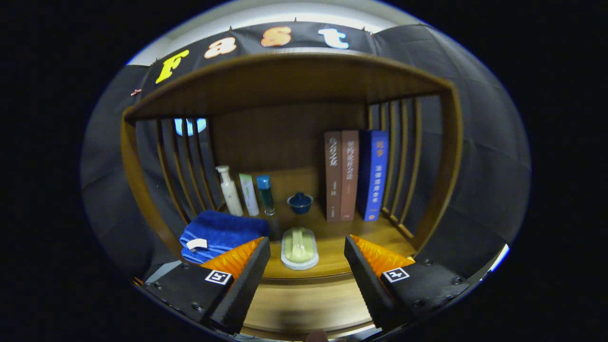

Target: Pull open the drawer, take out the items inside it, and place them on the countertop above the cabinet.

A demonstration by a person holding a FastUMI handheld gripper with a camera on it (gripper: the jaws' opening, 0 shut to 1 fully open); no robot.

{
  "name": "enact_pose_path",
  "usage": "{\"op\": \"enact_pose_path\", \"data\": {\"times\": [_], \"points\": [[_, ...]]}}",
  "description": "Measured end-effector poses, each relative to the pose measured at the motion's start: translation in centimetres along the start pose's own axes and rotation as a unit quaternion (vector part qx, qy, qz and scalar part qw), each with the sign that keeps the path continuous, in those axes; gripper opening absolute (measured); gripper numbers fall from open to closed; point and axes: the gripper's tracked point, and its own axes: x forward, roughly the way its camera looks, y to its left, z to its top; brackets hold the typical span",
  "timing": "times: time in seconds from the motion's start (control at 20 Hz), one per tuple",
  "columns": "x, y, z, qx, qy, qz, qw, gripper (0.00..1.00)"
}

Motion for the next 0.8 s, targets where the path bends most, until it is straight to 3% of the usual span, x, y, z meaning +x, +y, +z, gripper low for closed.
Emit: {"op": "enact_pose_path", "data": {"times": [0.4,0.8], "points": [[-10.4,0.1,-6.3,-0.008,-0.102,0.048,0.994,0.99],[-11.4,1.0,-17.0,-0.018,-0.081,0.064,0.994,0.99]]}}
